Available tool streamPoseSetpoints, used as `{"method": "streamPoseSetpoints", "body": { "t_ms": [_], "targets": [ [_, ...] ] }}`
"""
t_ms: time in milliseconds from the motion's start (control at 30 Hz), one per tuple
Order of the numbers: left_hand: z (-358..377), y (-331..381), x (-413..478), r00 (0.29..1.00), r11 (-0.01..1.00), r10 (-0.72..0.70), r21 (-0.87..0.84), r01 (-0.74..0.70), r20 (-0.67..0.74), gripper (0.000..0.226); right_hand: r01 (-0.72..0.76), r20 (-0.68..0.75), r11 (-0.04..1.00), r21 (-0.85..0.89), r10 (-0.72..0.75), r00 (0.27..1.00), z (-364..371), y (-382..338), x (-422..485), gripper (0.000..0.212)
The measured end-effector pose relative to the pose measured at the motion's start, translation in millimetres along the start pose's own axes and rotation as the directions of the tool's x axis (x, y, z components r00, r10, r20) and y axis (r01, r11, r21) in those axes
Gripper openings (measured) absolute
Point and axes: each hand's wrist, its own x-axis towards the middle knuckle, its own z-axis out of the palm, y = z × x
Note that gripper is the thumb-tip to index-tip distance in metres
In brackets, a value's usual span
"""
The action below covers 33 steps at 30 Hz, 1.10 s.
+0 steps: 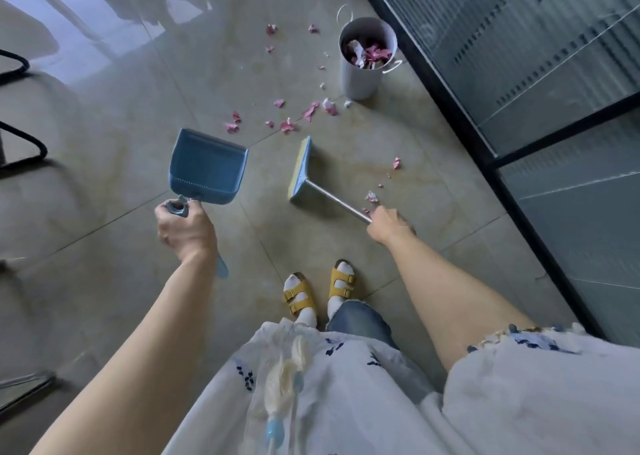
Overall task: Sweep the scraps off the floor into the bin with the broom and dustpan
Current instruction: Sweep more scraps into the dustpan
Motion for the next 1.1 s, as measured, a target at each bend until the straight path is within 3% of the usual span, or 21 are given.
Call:
{"method": "streamPoseSetpoints", "body": {
  "t_ms": [267,433,733,1100],
  "targets": [
    [7.4,4.8,3.0,1.0,1.0,-0.014,0.015,0.015,-0.023,0.025,-0.147,-0.082,0.989,-0.004,0.146,0.986,-52.8,99.1,-16.1,0.029],
    [7.1,24.7,13.2,0.999,1.0,0.021,-0.008,-0.021,-0.026,0.016,-0.115,-0.124,0.993,0.007,0.115,0.986,-65.3,91.7,-14.5,0.032],
    [3.5,65.7,83.8,0.996,0.995,0.086,-0.051,-0.088,-0.035,0.011,0.142,-0.061,0.99,-0.003,-0.142,0.988,-68.8,-70.9,29.1,0.037],
    [0.7,106.3,218.6,0.991,0.992,0.125,0.006,-0.125,0.046,0.012,0.237,0.049,0.971,-0.029,-0.236,0.971,-40.8,-298.5,83.5,0.034]
  ]
}}
